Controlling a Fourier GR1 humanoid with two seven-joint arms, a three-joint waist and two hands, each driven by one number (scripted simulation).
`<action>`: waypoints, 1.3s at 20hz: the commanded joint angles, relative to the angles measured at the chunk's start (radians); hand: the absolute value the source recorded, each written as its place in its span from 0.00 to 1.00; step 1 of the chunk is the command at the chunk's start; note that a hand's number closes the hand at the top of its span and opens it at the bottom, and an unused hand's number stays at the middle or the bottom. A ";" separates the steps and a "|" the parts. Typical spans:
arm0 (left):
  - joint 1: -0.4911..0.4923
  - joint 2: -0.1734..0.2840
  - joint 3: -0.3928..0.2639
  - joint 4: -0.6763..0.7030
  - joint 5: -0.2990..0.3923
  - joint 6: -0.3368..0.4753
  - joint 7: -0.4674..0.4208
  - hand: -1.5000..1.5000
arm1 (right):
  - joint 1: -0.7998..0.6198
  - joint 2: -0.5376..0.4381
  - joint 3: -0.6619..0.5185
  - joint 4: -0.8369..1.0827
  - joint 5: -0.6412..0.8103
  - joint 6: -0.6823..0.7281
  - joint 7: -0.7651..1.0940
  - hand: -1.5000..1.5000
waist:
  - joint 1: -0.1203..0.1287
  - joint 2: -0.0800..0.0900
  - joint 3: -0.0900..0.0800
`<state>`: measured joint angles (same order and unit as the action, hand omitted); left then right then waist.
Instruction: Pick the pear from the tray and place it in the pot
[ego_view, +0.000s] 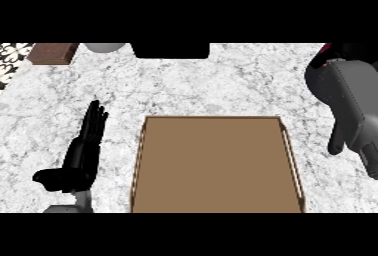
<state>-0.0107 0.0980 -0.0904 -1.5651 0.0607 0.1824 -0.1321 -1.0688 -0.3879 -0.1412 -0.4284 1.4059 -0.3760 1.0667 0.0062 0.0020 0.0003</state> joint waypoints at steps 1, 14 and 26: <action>-0.011 0.018 0.018 -0.047 0.018 -0.008 0.061 0.50 | 0.080 -0.033 -0.073 -0.019 -0.084 -0.028 -0.030 1.00 | -0.002 -0.002 0.000; -0.014 -0.029 -0.014 -0.010 -0.032 0.026 0.020 0.50 | 0.229 -0.021 -0.267 0.028 -0.293 -0.036 -0.121 0.00 | 0.001 0.002 0.001; 0.038 -0.007 0.023 -0.020 -0.001 -0.007 -0.030 0.50 | 0.404 0.090 -0.369 -0.398 -0.515 -0.586 -0.484 0.00 | -0.018 -0.007 0.001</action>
<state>0.0162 0.0885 -0.0798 -1.5846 0.0560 0.1767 -0.1406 -0.7370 -0.3408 -0.4747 -0.7172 0.9851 -0.8267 0.6713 -0.0039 -0.0081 -0.0057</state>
